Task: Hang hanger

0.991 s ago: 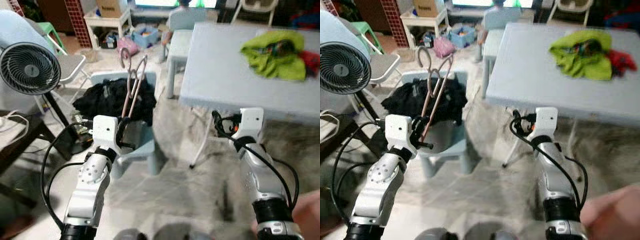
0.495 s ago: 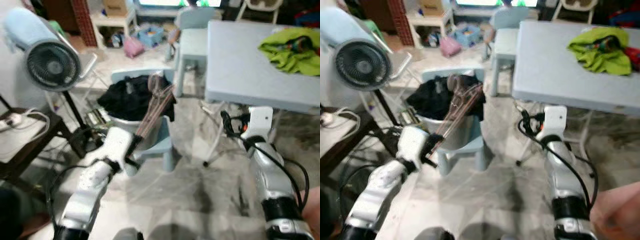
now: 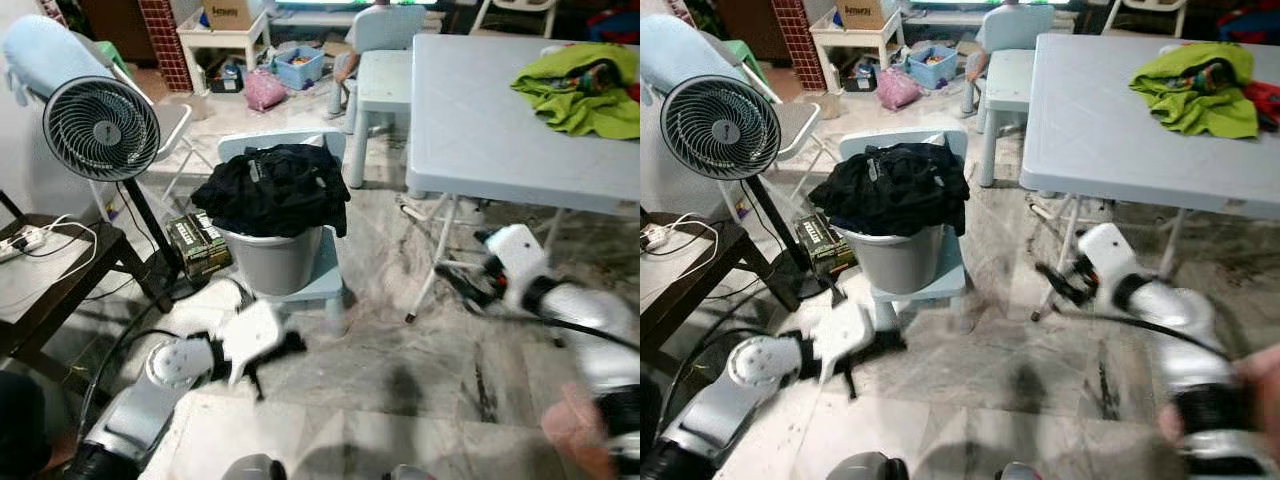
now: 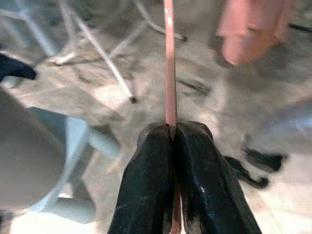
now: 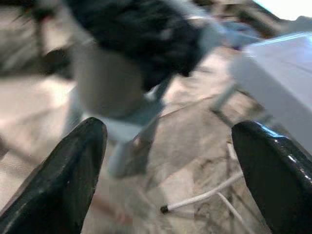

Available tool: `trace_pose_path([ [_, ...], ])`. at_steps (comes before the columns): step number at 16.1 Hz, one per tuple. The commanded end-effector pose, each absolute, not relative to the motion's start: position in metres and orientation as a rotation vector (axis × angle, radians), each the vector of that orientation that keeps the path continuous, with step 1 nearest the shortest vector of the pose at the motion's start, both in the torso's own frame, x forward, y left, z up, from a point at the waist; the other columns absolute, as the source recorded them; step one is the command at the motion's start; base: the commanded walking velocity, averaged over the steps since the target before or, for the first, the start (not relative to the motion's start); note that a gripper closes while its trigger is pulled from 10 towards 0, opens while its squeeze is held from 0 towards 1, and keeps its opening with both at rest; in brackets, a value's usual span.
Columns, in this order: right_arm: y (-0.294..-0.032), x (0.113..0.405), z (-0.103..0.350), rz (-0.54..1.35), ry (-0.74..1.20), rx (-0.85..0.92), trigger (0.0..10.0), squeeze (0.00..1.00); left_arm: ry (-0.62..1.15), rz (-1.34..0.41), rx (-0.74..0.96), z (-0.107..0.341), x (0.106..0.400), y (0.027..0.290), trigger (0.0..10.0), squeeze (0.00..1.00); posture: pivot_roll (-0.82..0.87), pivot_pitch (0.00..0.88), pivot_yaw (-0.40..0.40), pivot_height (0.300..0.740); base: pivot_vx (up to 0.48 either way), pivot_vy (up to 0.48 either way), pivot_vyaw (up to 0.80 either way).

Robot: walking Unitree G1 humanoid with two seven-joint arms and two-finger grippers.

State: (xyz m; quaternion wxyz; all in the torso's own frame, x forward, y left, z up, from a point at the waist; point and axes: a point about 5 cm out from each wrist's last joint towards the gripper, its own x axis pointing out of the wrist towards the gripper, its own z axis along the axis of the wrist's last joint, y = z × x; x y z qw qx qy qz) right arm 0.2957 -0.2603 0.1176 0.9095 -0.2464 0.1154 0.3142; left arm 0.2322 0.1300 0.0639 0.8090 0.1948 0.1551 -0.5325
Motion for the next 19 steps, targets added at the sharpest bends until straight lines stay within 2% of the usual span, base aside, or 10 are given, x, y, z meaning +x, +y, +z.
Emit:
trace_pose_path([
  [1,-0.259,0.293,0.121,0.762,0.267,-0.553,10.0,0.00,0.317,-1.189,0.434,0.066,0.231,0.128,10.0,0.00,0.00,0.008,0.031,0.740,0.000,0.000,0.00],
  [4,-0.289,0.276,0.128,0.973,0.481,-0.709,10.0,0.00,0.289,-1.244,0.457,0.066,0.228,0.123,10.0,0.00,-0.01,0.007,0.030,0.740,0.000,0.000,0.00],
  [8,-0.298,0.288,0.128,0.937,0.499,-0.930,10.0,0.00,0.246,-1.292,0.506,0.067,0.223,0.120,10.0,0.00,-0.01,0.007,0.024,0.740,0.000,0.000,0.00],
  [11,-0.280,0.276,0.120,1.138,0.518,-0.819,10.0,0.00,0.216,-1.301,0.503,0.069,0.224,0.118,10.0,0.00,-0.01,0.008,0.024,0.740,0.000,0.000,0.00],
  [12,-0.281,0.260,0.110,1.261,0.636,-0.774,10.0,0.00,0.184,-1.316,0.522,0.072,0.224,0.113,10.0,0.00,-0.01,0.008,0.024,0.740,0.000,0.000,0.00],
  [14,-0.289,0.250,0.100,1.324,0.728,-0.783,10.0,0.00,0.165,-1.329,0.552,0.072,0.224,0.110,10.0,0.00,-0.01,0.008,0.024,0.740,0.000,0.000,0.00],
  [16,-0.289,0.251,0.099,1.319,0.709,-0.815,10.0,0.00,0.163,-1.327,0.543,0.072,0.224,0.109,10.0,0.00,-0.01,0.009,0.018,0.740,0.000,0.000,0.00],
  [19,-0.263,0.263,0.100,1.280,0.544,-0.760,10.0,0.00,0.136,-1.340,0.514,0.071,0.222,0.098,10.0,0.00,-0.02,0.008,0.012,0.740,0.000,0.000,0.00],
])
